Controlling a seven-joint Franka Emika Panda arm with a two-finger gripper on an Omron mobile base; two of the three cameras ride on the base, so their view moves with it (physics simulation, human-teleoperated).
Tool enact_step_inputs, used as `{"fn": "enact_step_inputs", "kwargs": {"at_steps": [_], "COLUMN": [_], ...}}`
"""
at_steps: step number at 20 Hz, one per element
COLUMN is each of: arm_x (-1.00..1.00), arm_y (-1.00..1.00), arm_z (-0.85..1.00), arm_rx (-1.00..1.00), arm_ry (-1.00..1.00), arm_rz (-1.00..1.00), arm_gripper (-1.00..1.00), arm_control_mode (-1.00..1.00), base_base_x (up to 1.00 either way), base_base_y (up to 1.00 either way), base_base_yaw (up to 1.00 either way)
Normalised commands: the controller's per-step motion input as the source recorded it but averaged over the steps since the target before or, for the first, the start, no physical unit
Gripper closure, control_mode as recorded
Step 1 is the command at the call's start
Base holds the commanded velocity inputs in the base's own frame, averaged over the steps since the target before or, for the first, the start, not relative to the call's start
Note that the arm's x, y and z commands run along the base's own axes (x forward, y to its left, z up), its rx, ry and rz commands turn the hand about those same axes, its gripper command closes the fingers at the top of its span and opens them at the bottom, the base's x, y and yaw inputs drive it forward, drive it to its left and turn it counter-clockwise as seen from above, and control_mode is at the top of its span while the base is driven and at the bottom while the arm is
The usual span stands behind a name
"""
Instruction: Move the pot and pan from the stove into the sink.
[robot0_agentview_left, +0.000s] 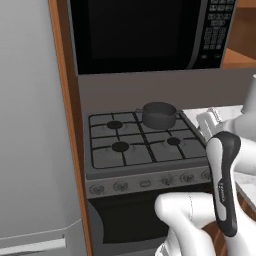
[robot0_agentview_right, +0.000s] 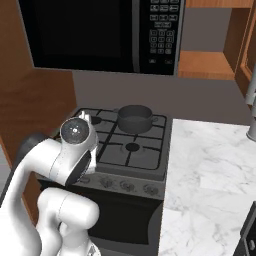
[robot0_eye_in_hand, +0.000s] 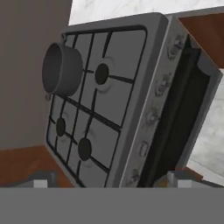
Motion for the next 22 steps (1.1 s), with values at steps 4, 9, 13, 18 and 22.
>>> {"fn": "enact_step_inputs", "kwargs": {"at_steps": [4,9,13,18,22], "arm_x": [0.28,0.68,0.77,0.95,0.87], "arm_y": [-0.01,-0.10,-0.10,-0.14,-0.15], "arm_z": [-0.40,-0.15,-0.13,-0.02,0.00], "arm_rx": [0.00,0.03,0.00,0.04,0.05], "arm_ry": [-0.18,-0.03,-0.04,0.00,0.00], "arm_rz": [0.05,0.01,0.00,0.00,0.00], "arm_gripper": [-1.00,-1.00,-1.00,-1.00,-1.00], "arm_control_mode": [-1.00,-1.00,-1.00,-1.00,-1.00], "base_base_x": [0.00,0.00,0.00,0.00,0.00], "base_base_y": [0.00,0.00,0.00,0.00,0.00], "base_base_yaw": [0.00,0.00,0.00,0.00,0.00]}}
